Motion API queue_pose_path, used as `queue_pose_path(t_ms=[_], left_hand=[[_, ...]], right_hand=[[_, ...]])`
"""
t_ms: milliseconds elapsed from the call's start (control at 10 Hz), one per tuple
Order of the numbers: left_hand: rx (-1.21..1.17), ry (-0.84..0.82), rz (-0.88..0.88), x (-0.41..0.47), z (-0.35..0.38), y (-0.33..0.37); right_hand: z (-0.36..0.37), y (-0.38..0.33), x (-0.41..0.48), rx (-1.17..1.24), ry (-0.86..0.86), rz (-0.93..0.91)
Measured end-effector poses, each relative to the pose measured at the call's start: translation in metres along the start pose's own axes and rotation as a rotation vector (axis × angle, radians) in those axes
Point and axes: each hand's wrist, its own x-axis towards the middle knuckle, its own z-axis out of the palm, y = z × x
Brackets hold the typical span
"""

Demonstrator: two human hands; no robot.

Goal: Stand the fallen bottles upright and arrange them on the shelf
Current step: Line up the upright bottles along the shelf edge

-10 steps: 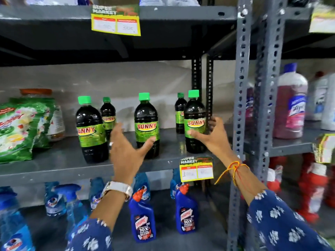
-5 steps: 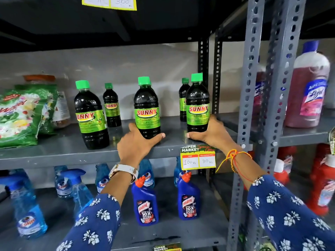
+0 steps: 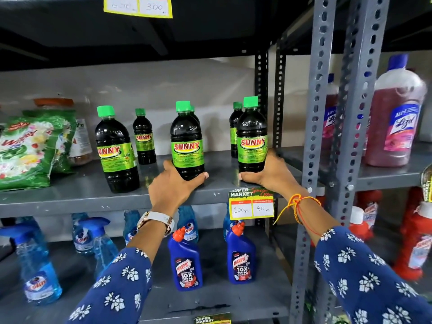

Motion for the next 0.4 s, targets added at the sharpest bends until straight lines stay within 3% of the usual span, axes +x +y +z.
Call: queue_pose_path(t_ms=[300,400], left_hand=[[-0.008,0.000,0.015,-0.001,0.000,0.000],[-0.041,0.017,-0.003,-0.004,-0.003,0.002]], right_hand=[[-0.006,-0.004,0.001,0.019,-0.051,0.051],[-0.010,-0.011,-0.009,0.108,0.032,0.061]])
